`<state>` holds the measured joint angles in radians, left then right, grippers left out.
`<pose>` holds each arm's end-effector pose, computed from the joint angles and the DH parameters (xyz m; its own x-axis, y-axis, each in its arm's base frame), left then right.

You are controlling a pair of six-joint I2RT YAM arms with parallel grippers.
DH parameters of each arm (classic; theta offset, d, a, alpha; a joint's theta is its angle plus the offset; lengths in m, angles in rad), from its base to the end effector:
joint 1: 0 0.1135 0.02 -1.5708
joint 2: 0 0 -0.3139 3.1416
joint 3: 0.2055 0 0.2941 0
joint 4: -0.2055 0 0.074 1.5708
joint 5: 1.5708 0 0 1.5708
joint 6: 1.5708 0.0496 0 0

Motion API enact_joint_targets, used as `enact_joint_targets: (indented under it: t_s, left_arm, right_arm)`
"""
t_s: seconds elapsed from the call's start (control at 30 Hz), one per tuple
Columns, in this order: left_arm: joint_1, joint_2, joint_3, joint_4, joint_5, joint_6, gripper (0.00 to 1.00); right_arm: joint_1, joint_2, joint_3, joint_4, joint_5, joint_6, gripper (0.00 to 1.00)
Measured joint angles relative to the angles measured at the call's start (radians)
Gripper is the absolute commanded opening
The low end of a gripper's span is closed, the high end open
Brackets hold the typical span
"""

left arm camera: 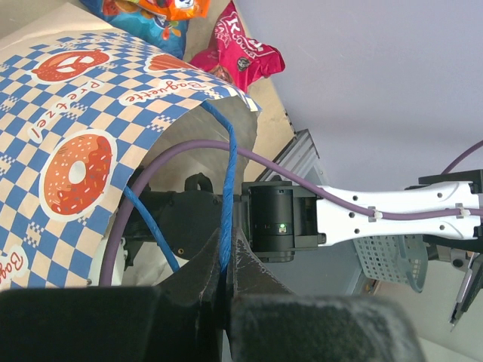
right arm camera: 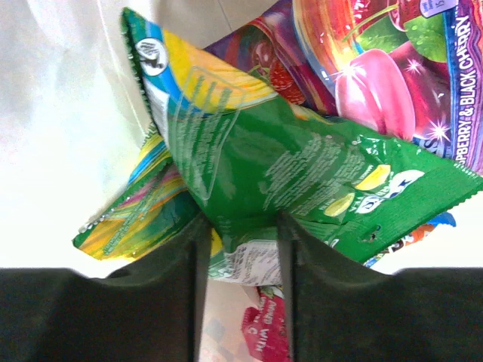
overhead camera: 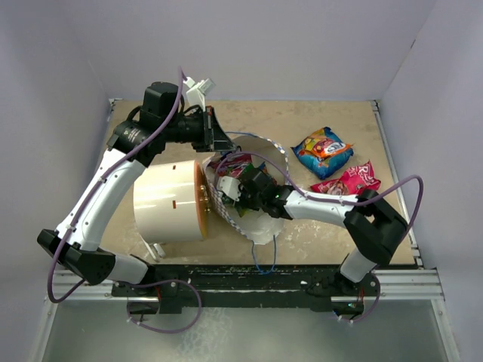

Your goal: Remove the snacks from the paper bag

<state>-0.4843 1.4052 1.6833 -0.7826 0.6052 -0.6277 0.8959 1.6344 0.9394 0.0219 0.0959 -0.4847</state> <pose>0.2781 -0.1782 0.5044 -0.8300 -0.1091 -0.5470 0.4154 0.5336 -0.7367 0.2511 0.3062 0.2116 -0.0043 -0.7477 -0.6640 -0.8278 0.3752 -0.4171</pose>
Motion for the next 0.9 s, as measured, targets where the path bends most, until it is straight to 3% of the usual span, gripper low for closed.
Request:
enact_joint_targets:
  t_s: [0.23,0.9]
  left_arm:
    - [0.000,0.000,0.000,-0.005,-0.020,-0.008,0.00]
    - [0.000,-0.001,0.000,-0.003,-0.062,-0.041,0.00]
  right_arm:
    - [0.000,-0.027,-0.019,0.017,0.003,0.009,0.00]
    - [0.000,-0.294,-0.078,0.051,-0.029,0.064,0.00]
